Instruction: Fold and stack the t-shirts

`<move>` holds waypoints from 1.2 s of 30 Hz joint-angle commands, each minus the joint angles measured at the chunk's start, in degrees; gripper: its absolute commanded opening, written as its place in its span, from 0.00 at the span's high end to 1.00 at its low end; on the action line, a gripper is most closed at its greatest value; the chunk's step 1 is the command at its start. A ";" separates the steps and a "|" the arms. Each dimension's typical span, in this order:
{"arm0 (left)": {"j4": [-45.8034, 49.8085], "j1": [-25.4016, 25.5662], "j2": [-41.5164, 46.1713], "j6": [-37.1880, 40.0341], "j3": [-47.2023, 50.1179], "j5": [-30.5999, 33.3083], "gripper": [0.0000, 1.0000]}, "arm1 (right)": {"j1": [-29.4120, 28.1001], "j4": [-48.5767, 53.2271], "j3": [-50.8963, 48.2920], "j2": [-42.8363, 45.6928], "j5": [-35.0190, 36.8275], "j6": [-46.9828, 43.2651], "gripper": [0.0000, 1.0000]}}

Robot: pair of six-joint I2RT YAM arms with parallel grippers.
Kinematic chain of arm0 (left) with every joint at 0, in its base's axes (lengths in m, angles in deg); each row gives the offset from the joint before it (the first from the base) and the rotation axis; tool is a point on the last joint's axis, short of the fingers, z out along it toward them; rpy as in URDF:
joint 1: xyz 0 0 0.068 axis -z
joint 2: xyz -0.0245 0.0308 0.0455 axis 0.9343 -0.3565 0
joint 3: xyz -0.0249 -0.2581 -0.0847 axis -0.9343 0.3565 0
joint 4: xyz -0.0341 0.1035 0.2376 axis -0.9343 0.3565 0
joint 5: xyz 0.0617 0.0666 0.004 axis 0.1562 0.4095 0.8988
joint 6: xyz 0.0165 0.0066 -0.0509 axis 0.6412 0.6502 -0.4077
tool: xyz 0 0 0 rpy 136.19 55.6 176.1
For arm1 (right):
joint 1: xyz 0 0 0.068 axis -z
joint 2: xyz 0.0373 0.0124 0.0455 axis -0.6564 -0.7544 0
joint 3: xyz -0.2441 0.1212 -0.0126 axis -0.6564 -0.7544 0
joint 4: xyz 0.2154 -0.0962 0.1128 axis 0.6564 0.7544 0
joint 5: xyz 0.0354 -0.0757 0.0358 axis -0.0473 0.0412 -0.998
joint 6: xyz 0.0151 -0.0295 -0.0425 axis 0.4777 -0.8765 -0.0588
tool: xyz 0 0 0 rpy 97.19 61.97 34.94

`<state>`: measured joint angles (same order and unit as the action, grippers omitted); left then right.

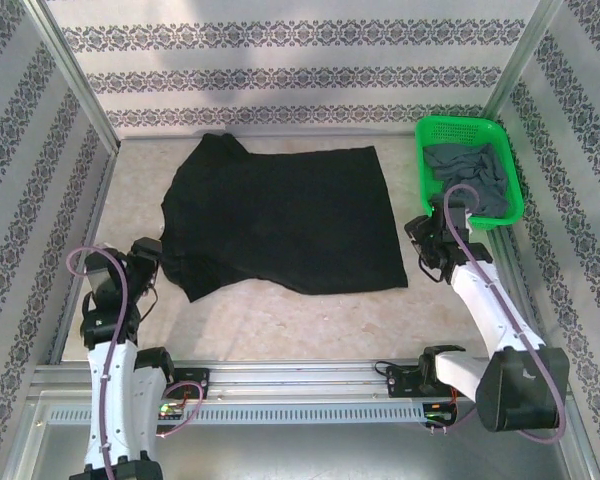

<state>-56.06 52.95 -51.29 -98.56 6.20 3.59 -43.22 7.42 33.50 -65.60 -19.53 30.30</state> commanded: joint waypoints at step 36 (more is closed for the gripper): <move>-12.15 3.42 -83.14 11.46 -40.19 -11.14 0.52 | -6.31 23.63 48.28 -62.76 -9.84 -0.95 0.57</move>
<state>-69.66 56.01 -130.91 -90.49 -31.00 -5.79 -51.24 25.83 78.26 -123.65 -28.16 30.50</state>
